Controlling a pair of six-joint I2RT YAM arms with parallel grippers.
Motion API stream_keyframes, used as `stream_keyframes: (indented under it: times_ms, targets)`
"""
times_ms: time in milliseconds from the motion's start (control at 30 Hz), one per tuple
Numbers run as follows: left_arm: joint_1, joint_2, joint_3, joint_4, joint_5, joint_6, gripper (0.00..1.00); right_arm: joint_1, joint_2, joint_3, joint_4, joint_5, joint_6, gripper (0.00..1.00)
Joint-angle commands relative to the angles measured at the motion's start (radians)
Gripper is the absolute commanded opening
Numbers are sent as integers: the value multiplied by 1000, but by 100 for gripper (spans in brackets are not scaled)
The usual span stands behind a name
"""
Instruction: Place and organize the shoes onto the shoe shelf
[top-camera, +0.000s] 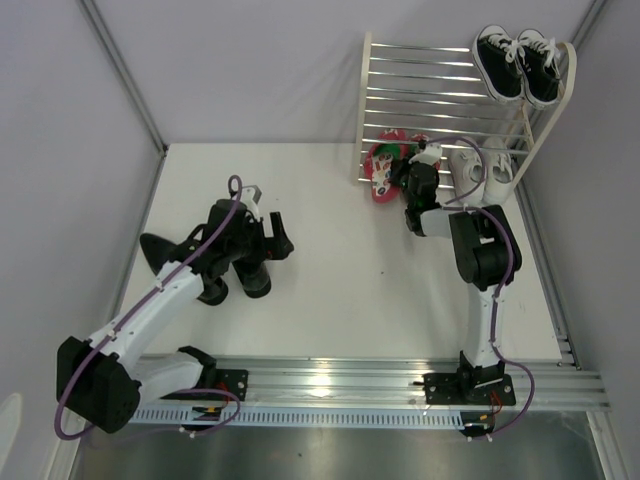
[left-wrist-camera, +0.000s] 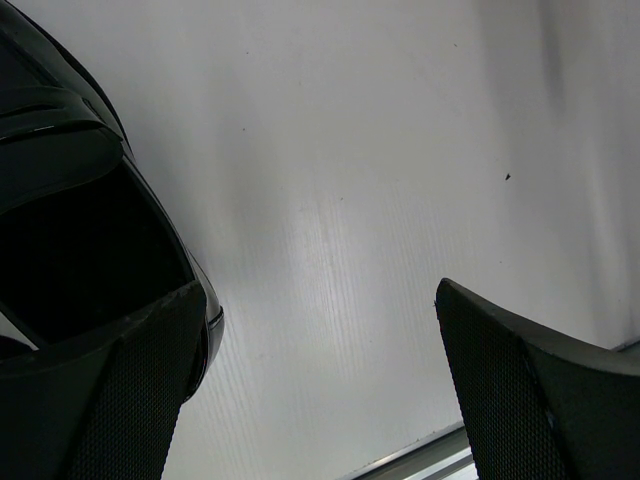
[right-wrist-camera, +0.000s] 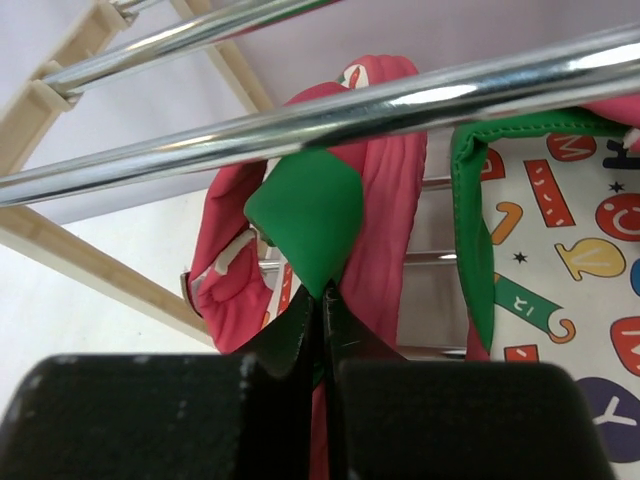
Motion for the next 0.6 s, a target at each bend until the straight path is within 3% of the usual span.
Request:
stream_keyframes:
  times_ms: [0,300,467,567]
  targets:
    - [-7,6,37,34,9,-4,99,-4,-8,55,173,20,-23,0]
    - [-7,13,45,37,22,-4,99,-6,26,60,280,79,21,0]
    - [-7,5,39,35,16,-1,99,-10,70,103,219,67,29,0]
    - [-7,2,34,38,17,-2,99,-13,88,154,69,44,26,3]
